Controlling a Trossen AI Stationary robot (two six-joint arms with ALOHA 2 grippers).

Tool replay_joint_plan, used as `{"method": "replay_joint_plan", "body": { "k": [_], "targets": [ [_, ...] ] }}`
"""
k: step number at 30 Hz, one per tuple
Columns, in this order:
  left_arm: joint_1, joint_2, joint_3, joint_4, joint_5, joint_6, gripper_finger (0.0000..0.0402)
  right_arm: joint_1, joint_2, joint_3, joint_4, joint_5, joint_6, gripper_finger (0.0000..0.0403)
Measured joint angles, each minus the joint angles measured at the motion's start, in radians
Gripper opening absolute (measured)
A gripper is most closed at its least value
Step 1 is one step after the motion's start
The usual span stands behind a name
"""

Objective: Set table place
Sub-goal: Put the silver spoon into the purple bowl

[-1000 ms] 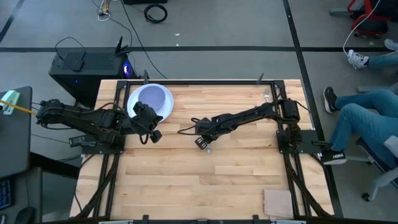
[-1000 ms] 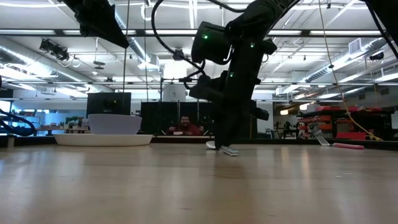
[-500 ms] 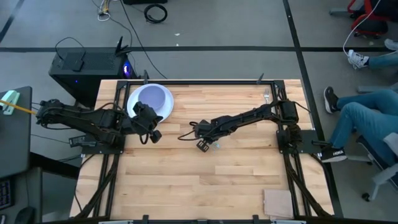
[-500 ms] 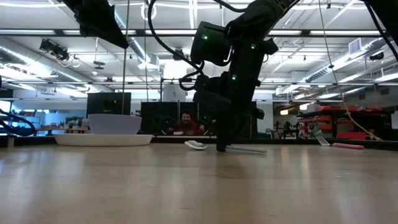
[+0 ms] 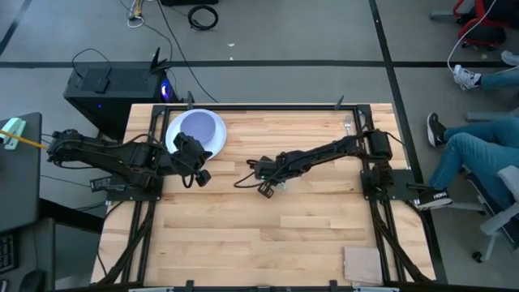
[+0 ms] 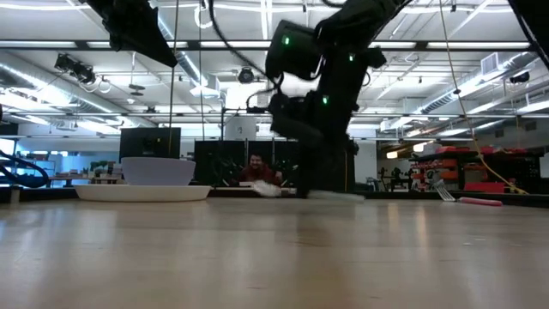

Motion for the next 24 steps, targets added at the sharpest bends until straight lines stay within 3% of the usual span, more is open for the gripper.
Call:
{"method": "replay_joint_plan", "body": {
  "k": [10, 24],
  "targets": [
    [0.0, 0.0, 0.0, 0.0, 0.0, -0.026, 0.0022, -0.014, -0.135, 0.003, 0.022, 0.056, -0.078, 0.0011],
    [0.0, 0.006, 0.0, 0.005, 0.0, -0.027, 0.002, -0.129, -0.227, 0.005, 0.101, -0.001, -0.265, 0.0011]
  ]
}}
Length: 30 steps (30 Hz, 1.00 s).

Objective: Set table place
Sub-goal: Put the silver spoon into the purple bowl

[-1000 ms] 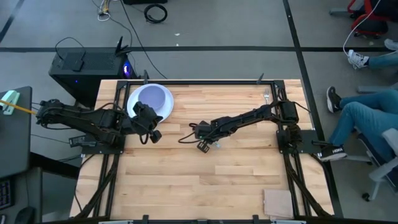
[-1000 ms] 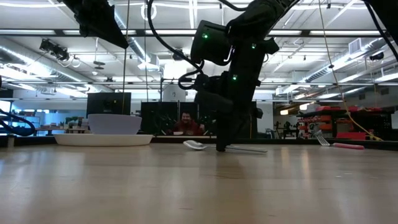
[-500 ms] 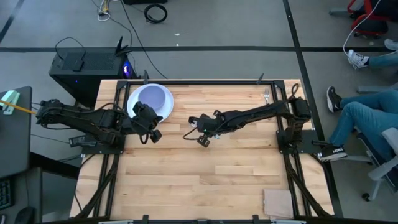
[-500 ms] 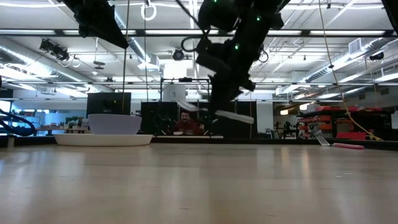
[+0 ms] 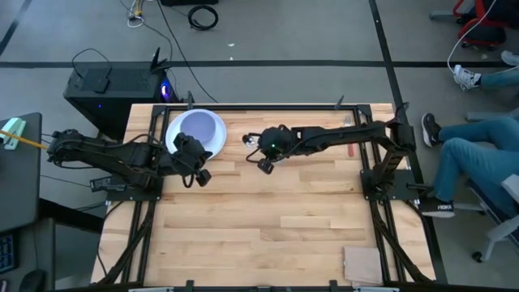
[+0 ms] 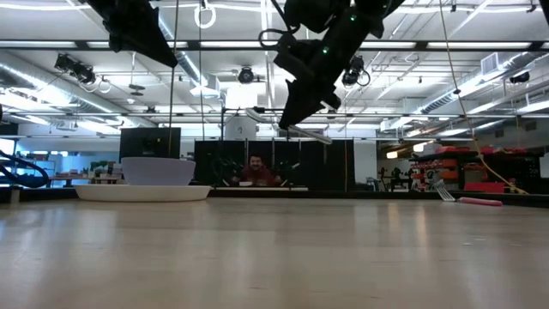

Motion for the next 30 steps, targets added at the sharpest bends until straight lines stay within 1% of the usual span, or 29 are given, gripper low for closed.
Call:
{"method": "replay_joint_plan", "body": {
  "k": [7, 11, 18, 23, 25, 30],
  "targets": [
    [0.0, 0.056, 0.0, 0.029, 0.0, 0.0, 0.0032, -0.003, -0.038, 0.0, 0.009, 0.0, -0.073, 0.0011],
    [0.0, 0.104, 0.0, 0.083, 0.0, -0.001, 0.0043, 0.003, -0.053, 0.0, 0.013, 0.0, -0.102, 0.0011],
    [0.001, 0.153, 0.0, 0.219, 0.008, -0.003, 0.0091, 0.01, -0.054, 0.0, 0.022, 0.003, -0.151, 0.0011],
    [0.015, 0.178, 0.001, 0.253, 0.008, -0.13, 0.0119, 0.017, -0.054, 0.0, 0.036, 0.0, -0.178, 0.0011],
    [0.015, 0.205, 0.001, 0.26, 0.007, -0.139, 0.0125, 0.018, -0.054, 0.0, 0.041, -0.005, -0.182, 0.0011],
    [0.009, 0.313, 0.0, 0.382, 0.007, -0.147, 0.013, 0.017, -0.054, 0.001, 0.069, -0.041, -0.204, 0.0011]
  ]
}}
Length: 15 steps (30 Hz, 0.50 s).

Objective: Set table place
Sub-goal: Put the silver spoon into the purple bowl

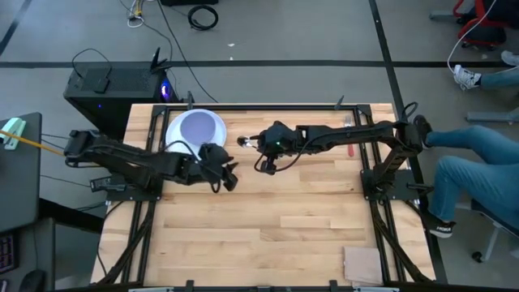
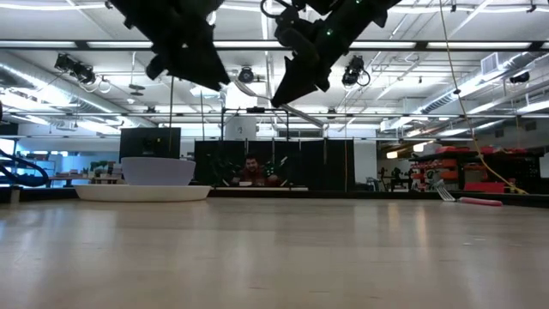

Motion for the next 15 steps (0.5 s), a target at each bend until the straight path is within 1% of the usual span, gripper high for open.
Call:
{"method": "replay_joint_plan", "body": {
  "k": [1, 3, 4, 6, 9, 15],
  "targets": [
    [-0.003, 0.017, 0.0, 0.023, -0.009, 0.012, 0.0129, 0.0, -0.002, 0.0, 0.001, -0.008, -0.002, 0.0011],
    [-0.019, 0.048, 0.0, 0.052, -0.065, 0.027, 0.0126, 0.001, -0.01, 0.0, 0.0, -0.027, -0.003, 0.0011],
    [-0.031, 0.061, 0.0, 0.076, -0.114, 0.034, 0.0124, 0.003, -0.018, 0.0, -0.003, -0.03, -0.007, 0.0011],
    [-0.061, 0.074, 0.0, 0.07, -0.224, 0.04, 0.0121, 0.006, -0.035, 0.0, -0.002, -0.03, -0.01, 0.0011],
    [-0.112, 0.09, 0.0, 0.069, -0.354, -0.009, 0.0116, 0.008, -0.066, 0.0, -0.005, -0.03, -0.013, 0.0011],
    [-0.184, 0.115, 0.0, 0.086, -0.505, -0.055, 0.0108, 0.025, -0.128, 0.0, 0.005, -0.033, -0.026, 0.0011]
  ]
}}
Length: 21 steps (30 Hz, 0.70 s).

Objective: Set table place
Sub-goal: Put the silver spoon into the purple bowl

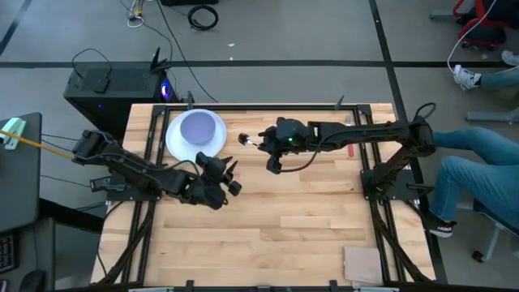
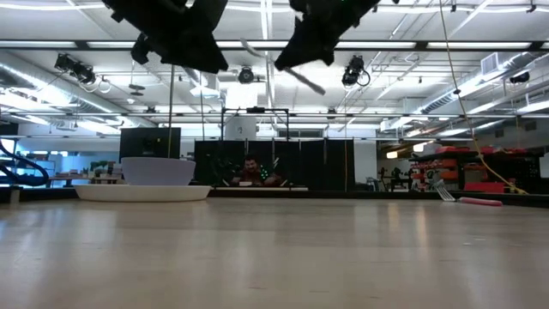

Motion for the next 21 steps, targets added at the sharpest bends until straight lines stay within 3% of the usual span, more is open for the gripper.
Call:
{"method": "replay_joint_plan", "body": {
  "k": [7, 12, 21],
  "targets": [
    [-0.072, 0.118, -0.001, 0.057, -0.244, -0.114, 0.0097, 0.027, -0.049, 0.0, 0.084, 0.003, -0.031, 0.0011],
    [-0.083, 0.208, -0.001, 0.118, -0.298, -0.145, 0.0083, 0.049, -0.047, 0.0, 0.13, 0.003, -0.078, 0.0011],
    [-0.094, 0.297, -0.001, 0.165, -0.357, -0.001, 0.005, 0.074, -0.032, 0.001, 0.151, 0.003, -0.107, 0.0011]
  ]
}}
